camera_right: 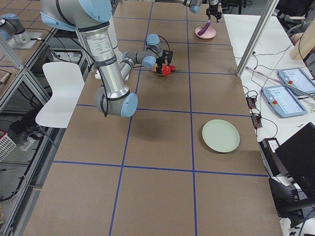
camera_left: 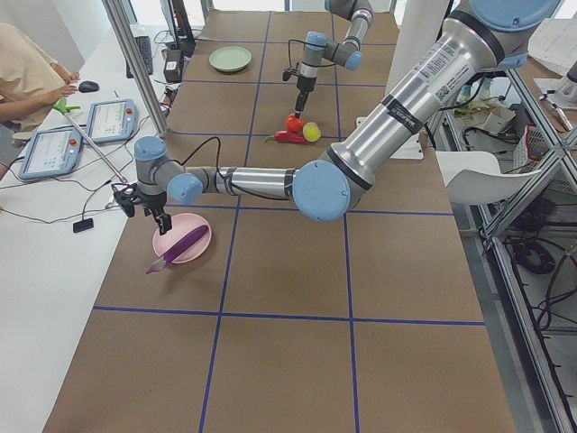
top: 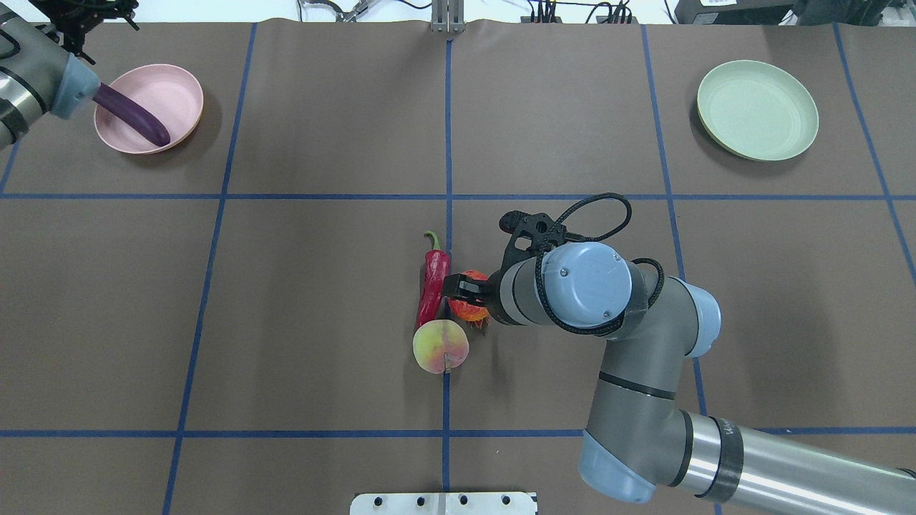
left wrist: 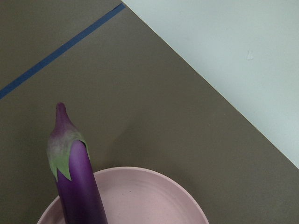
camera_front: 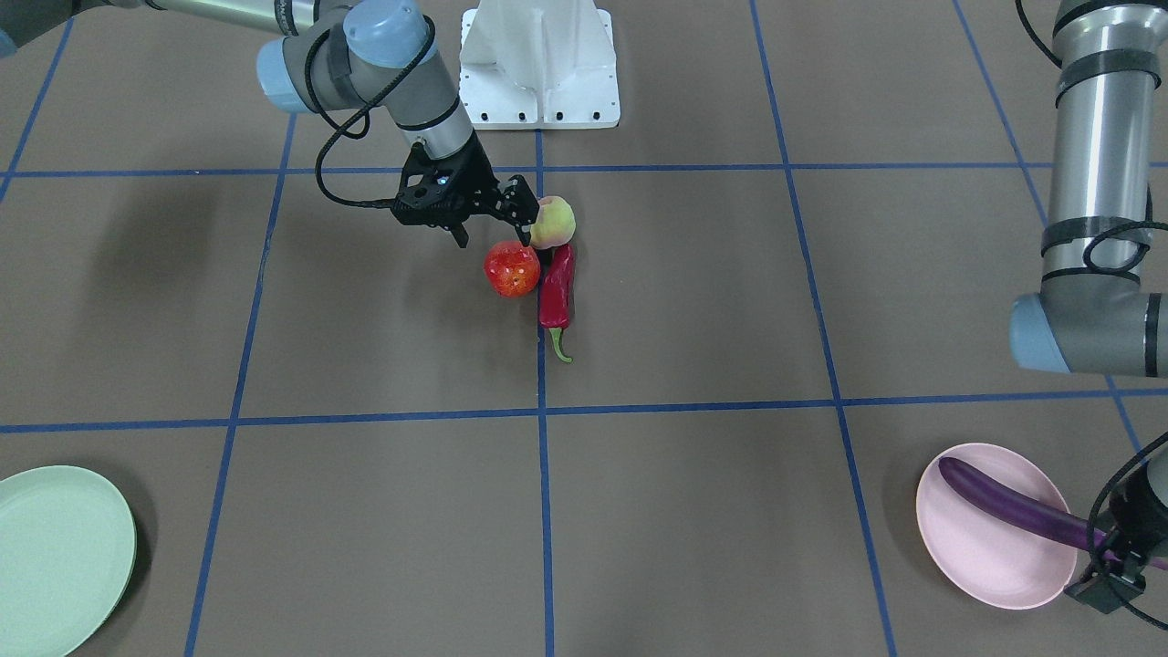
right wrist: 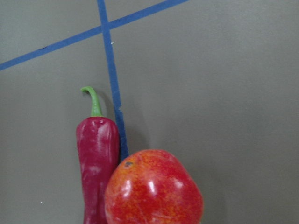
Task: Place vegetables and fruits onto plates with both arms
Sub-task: 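Lower the right gripper onto the red pomegranate and grasp it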
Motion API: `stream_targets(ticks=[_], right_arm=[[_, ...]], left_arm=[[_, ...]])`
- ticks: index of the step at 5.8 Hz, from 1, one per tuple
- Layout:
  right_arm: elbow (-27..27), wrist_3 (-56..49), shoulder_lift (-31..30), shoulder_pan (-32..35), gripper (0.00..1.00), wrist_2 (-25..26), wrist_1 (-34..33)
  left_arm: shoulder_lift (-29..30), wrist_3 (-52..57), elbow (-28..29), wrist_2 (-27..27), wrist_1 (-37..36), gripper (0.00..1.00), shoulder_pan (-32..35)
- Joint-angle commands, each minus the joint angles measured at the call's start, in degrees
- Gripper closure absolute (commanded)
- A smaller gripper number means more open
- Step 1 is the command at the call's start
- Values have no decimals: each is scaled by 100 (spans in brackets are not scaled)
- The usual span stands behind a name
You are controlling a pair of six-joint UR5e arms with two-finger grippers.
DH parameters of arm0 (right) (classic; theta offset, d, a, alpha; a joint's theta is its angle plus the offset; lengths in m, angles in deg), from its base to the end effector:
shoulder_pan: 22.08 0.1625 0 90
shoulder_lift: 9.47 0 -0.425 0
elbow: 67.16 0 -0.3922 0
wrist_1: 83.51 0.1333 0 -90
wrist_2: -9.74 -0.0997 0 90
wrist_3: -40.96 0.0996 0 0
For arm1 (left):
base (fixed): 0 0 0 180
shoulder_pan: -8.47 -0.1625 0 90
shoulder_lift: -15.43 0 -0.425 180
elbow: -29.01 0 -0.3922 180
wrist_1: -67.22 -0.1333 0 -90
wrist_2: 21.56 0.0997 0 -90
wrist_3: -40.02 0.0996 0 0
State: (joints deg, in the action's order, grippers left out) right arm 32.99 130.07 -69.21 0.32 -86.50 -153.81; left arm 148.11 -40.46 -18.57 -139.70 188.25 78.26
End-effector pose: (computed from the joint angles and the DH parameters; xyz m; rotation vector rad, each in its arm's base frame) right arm -0.5527 -0.3603 0.2382 0.1153 -1.0502 0.2829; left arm 0.1992 -0.7910 0.4964 -0.0281 0.7414 -0.8712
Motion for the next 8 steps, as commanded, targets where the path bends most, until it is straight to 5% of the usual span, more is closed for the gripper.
stream_targets(ticks=[1, 5, 6, 7, 8], right_arm=[[-153, -200, 102, -86, 0, 280, 8], [-593, -448, 384, -113, 0, 492, 25], [-593, -413, 393, -113, 13, 493, 25], [-567, -378, 393, -104, 88, 484, 34], [-462, -386, 384, -104, 100, 432, 34]], left_arm=[[-14, 6, -14, 2, 8, 0, -9], [-14, -11, -49, 2, -18, 0, -18], [-23, -12, -75, 2, -18, 0, -27], [-5, -29, -84, -7, -27, 0, -27], [-5, -38, -493, -42, -288, 0, -36]])
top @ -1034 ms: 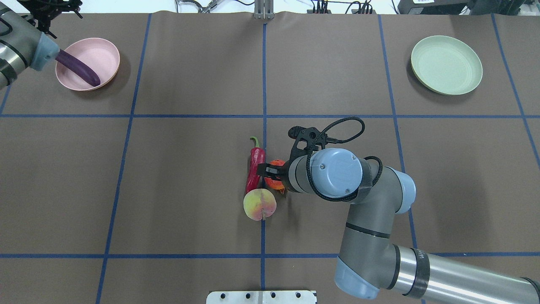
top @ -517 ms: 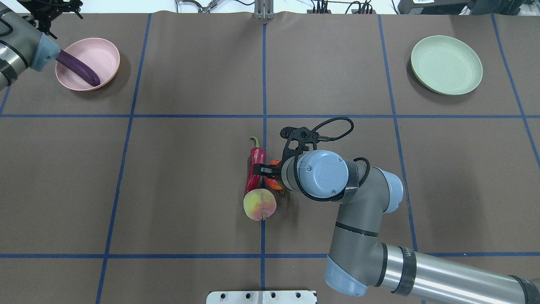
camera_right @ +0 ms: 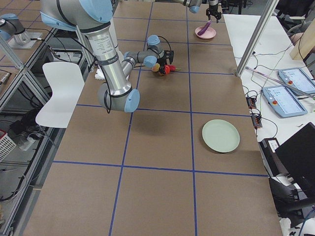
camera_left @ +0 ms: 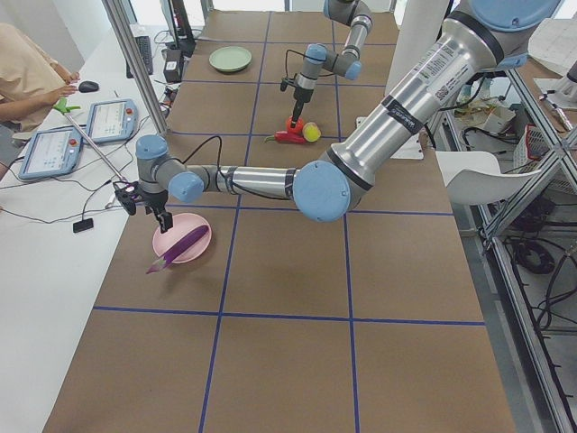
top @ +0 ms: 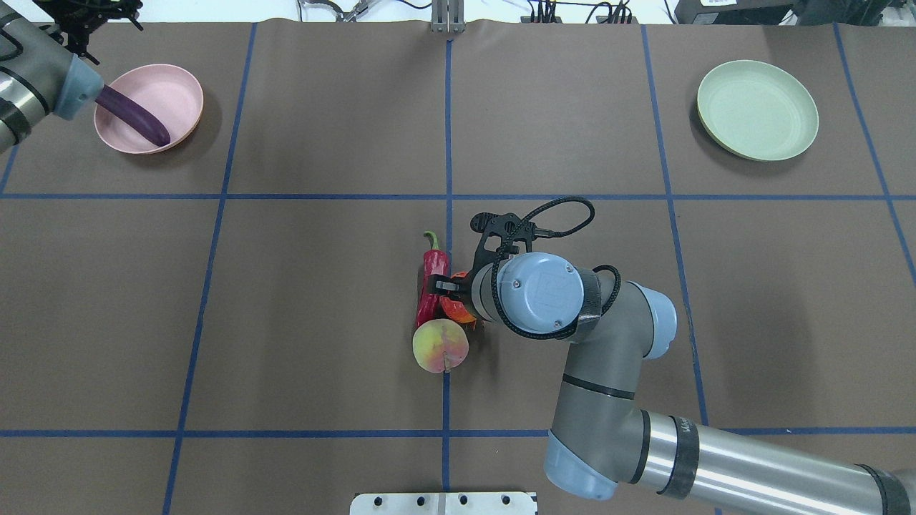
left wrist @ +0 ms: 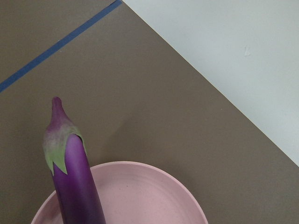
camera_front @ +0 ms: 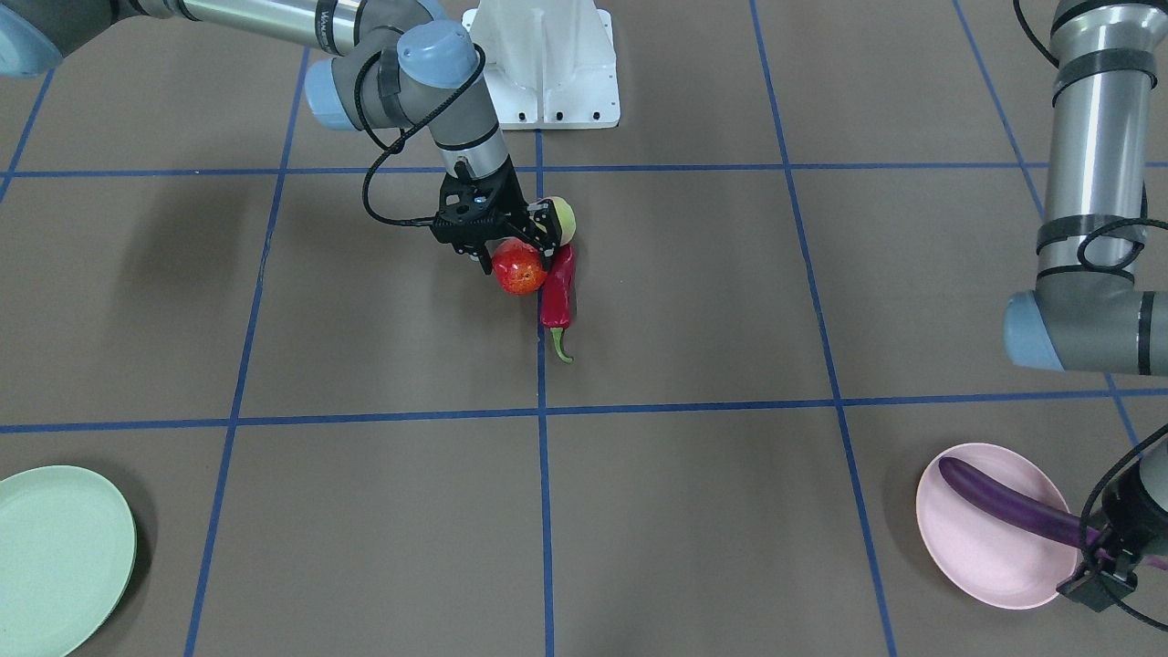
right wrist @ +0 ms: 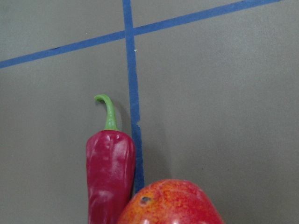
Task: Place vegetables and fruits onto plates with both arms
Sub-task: 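Lower the right gripper onto the red pomegranate and grasp it, then carry the pomegranate to the green plate while the left gripper reaches the chili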
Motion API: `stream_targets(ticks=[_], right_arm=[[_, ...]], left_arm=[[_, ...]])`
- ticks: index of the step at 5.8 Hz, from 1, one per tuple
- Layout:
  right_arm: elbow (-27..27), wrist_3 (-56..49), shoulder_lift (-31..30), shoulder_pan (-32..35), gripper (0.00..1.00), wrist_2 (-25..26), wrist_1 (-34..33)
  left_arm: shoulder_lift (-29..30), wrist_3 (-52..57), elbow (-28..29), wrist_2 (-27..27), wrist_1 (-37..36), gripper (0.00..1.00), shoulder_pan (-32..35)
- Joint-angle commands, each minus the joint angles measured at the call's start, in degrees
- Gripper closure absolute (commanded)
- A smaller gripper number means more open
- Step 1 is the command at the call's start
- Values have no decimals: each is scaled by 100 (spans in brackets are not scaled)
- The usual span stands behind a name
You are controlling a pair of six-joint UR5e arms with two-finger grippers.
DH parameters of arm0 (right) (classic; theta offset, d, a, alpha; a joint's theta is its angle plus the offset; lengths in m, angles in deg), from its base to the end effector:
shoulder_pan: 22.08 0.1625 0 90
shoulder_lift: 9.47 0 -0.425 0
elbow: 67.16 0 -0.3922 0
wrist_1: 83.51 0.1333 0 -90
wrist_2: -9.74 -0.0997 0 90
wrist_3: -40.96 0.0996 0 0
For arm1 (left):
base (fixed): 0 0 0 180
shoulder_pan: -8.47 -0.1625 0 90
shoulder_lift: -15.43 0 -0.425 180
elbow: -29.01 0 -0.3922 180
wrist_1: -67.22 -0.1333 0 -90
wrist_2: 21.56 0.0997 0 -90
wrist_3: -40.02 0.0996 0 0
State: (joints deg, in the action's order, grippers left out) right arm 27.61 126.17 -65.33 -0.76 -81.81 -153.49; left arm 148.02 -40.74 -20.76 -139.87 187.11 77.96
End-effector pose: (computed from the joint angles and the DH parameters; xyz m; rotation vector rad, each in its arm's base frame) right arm -0.5864 -0.3691 0.2339 0.2089 -1.0103 0.2486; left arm 0.2034 -0.7894 0.4802 -0.0229 0.7552 -0.8642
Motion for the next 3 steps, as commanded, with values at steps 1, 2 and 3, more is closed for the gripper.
stream_targets(ticks=[1, 2, 3], right_arm=[[442, 4, -91, 116, 100, -107, -93], [506, -13, -92, 491, 100, -412, -329], [490, -65, -101, 1261, 100, -1059, -384]], left_arm=[[-39, -10, -1079, -104, -690, 0, -171], [-48, -349, -1530, -496, -808, 0, -469], [-22, -927, -2040, -465, -835, 0, -1081]])
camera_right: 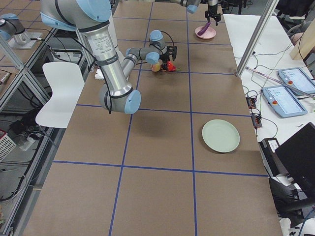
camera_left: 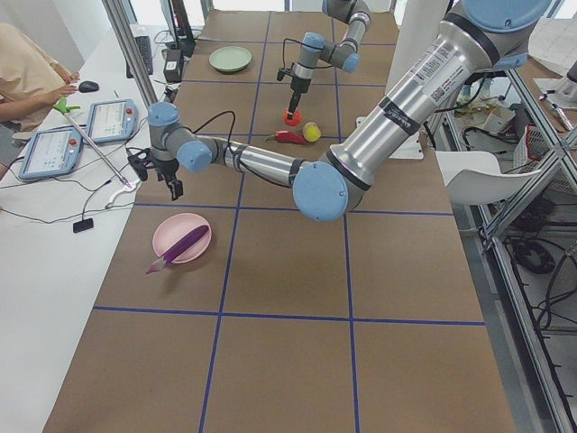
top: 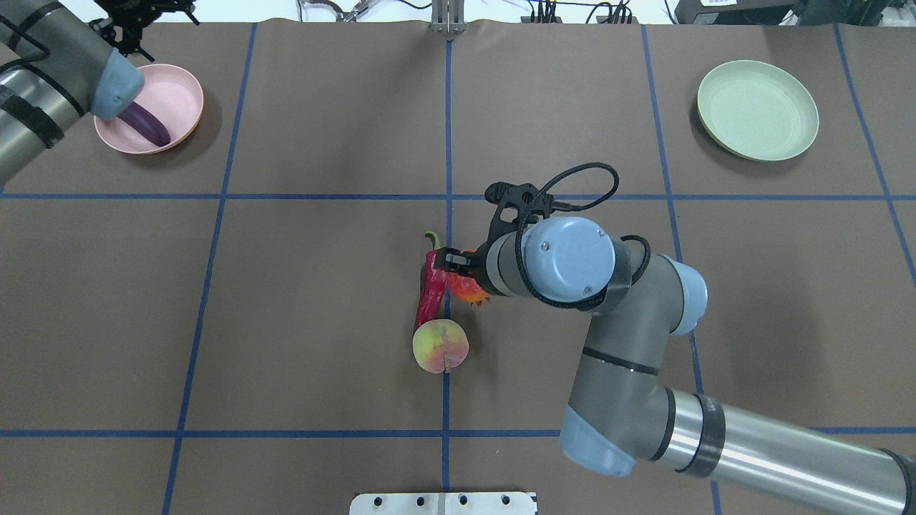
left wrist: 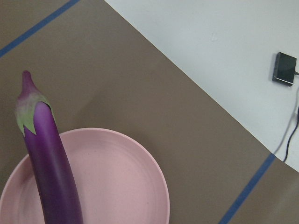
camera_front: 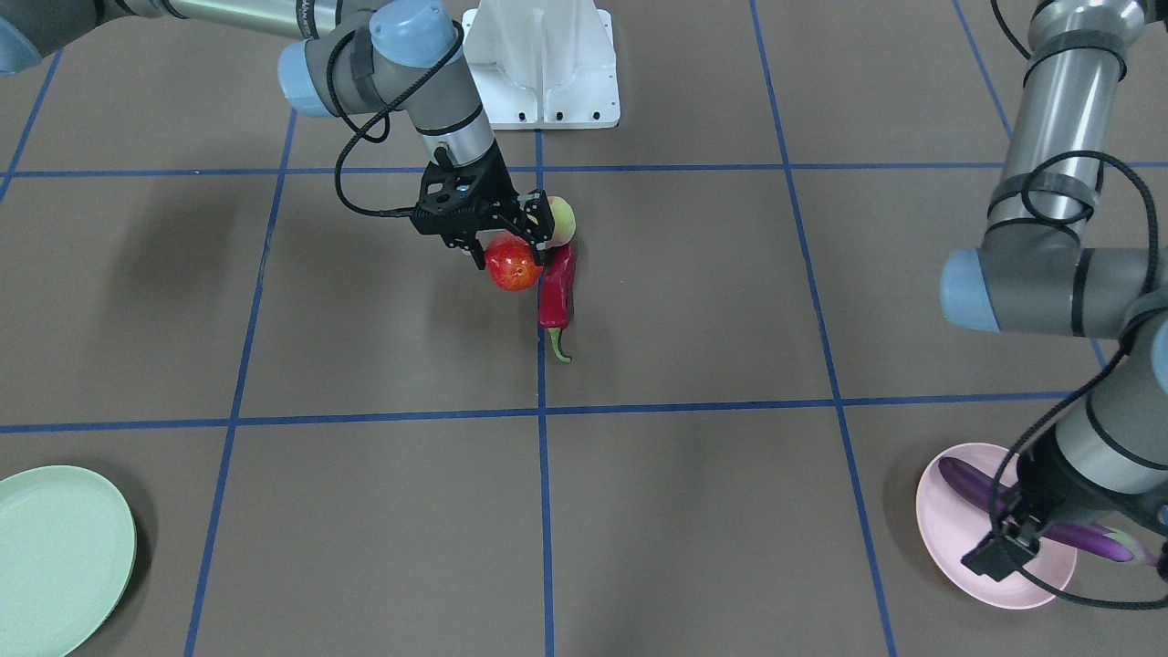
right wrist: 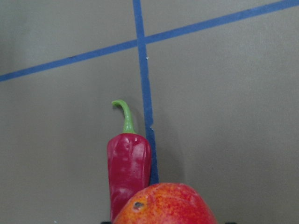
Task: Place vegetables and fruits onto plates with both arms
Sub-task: 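Carry the pomegranate to the green plate while the left gripper reaches the chili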
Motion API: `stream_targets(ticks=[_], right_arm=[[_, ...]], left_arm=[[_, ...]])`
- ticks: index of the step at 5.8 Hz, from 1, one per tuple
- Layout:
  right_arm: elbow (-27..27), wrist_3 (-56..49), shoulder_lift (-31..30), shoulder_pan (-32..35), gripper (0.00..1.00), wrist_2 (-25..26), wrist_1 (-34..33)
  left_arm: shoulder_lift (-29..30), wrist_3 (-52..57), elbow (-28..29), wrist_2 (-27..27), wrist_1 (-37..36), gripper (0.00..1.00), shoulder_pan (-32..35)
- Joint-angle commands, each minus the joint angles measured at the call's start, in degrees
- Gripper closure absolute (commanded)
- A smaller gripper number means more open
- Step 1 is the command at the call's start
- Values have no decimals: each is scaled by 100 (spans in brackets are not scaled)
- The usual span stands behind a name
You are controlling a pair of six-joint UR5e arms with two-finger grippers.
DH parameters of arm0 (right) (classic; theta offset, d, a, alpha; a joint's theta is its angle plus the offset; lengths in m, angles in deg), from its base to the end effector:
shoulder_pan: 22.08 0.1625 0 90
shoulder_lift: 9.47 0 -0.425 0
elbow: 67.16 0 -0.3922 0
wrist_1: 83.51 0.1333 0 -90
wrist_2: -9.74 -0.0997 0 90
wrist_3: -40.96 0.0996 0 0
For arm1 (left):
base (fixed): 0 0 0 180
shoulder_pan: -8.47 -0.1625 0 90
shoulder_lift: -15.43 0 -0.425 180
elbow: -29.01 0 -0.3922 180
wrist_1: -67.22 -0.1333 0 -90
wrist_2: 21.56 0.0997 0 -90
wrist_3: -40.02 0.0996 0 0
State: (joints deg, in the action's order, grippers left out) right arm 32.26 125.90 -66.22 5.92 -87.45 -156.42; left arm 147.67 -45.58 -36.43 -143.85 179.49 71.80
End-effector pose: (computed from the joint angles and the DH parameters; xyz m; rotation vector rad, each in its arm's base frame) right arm -0.5233 -0.4151 0.2157 0.1879 -1.0350 0.2975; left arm 0.2830 -0.7418 0.3586 -0.0724 0.8862 -0.7659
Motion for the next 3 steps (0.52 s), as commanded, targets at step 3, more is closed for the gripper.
stream_targets(ticks=[3], right_arm=[[-1357, -1659, 58, 2302, 100, -1362, -224]], left_arm=[[826, -476, -1374, 65, -1959, 0, -2067]])
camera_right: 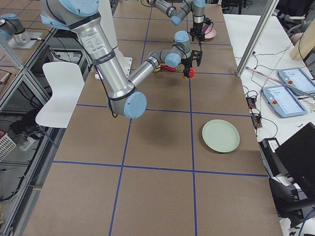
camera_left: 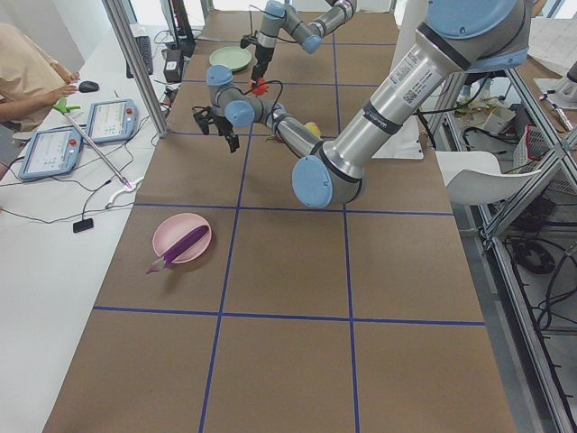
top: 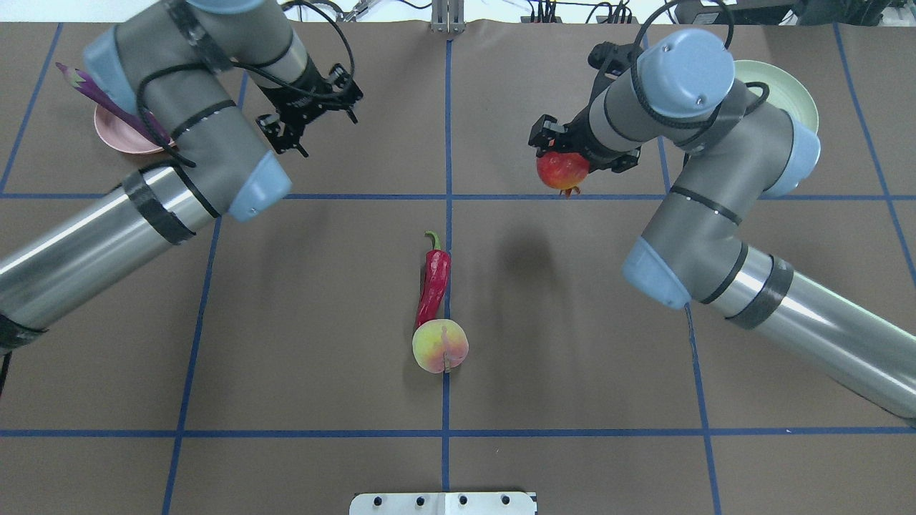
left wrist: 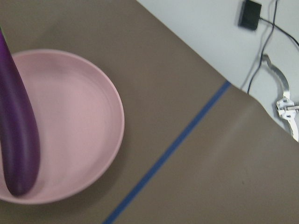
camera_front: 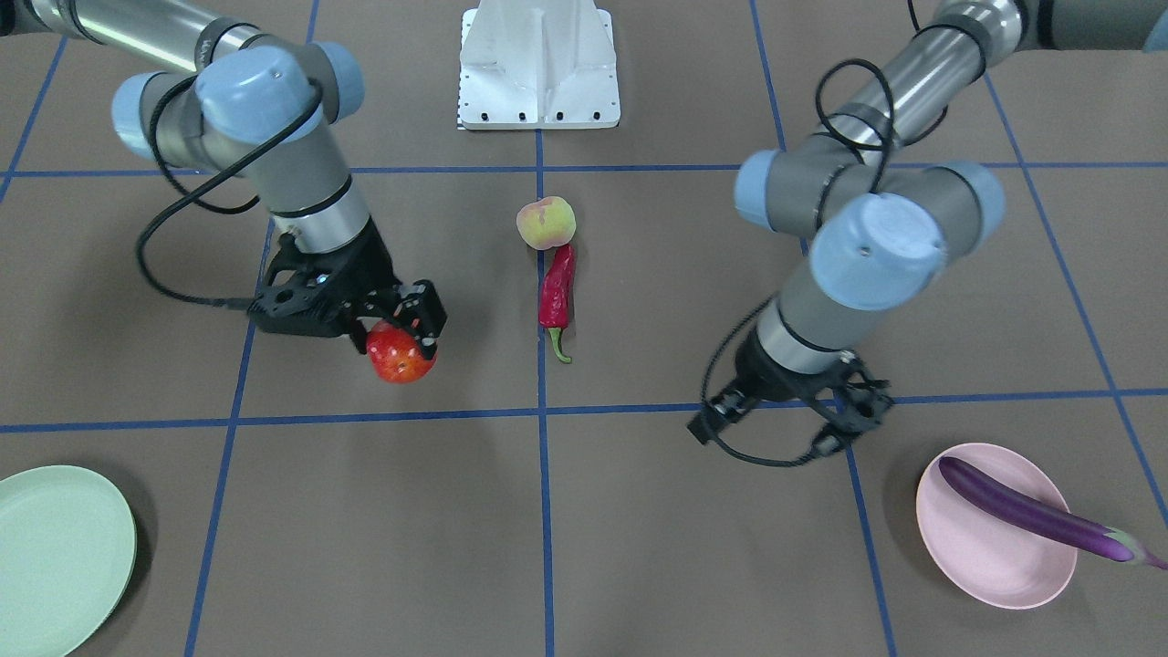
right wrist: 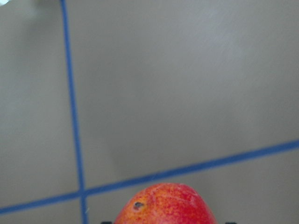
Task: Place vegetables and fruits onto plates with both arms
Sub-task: 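Carry the pomegranate to the green plate while the left gripper reaches the chili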
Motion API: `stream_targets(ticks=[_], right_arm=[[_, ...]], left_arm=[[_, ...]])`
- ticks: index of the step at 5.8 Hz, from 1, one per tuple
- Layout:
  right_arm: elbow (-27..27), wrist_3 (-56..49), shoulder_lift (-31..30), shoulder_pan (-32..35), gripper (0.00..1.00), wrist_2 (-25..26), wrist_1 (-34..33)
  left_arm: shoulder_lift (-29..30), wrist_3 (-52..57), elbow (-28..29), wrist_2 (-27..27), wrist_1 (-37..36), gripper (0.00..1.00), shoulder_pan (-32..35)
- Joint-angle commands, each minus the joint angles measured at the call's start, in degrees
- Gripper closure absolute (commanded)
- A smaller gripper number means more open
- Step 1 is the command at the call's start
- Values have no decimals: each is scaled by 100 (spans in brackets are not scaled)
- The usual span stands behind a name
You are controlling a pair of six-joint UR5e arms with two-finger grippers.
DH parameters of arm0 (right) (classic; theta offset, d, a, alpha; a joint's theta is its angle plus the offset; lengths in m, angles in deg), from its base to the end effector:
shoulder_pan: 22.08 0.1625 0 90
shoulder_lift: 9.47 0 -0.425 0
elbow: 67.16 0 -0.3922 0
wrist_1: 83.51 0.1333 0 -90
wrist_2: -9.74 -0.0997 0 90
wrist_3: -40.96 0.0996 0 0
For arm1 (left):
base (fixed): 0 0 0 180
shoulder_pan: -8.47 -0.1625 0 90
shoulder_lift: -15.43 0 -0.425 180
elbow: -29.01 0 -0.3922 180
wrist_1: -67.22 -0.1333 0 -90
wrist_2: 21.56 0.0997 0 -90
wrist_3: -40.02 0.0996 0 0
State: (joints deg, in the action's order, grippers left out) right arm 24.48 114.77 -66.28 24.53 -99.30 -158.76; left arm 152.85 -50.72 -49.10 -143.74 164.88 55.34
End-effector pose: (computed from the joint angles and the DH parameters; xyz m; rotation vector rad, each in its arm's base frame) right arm -0.4014 -0.5713 0.2793 0.1818 -0.8979 0.3498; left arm 0.4627 -0.6113 0.2154 -0.2070 0.8953 -0.5613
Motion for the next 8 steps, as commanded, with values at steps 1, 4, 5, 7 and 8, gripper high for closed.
stream_targets(ticks=[1, 4, 5, 7, 8], right_arm=[[-1081, -1126, 126, 915, 100, -239, 11], [-2104, -2659, 126, 1928, 100, -424, 11], [-2297, -2679, 118, 1965, 100, -424, 2], [-2790, -2705, 135, 1948, 100, -433, 28], [-2870, -2705, 144, 1930, 100, -433, 28]], left_arm=[[416, 683, -90, 359, -494, 0, -885], [364, 3242, 129, 502, -555, 0, -1250], [416, 3256, 191, 502, -529, 0, -1303], [791, 3256, 724, 502, -476, 0, -1487], [864, 3247, 823, 494, -476, 0, -1496]])
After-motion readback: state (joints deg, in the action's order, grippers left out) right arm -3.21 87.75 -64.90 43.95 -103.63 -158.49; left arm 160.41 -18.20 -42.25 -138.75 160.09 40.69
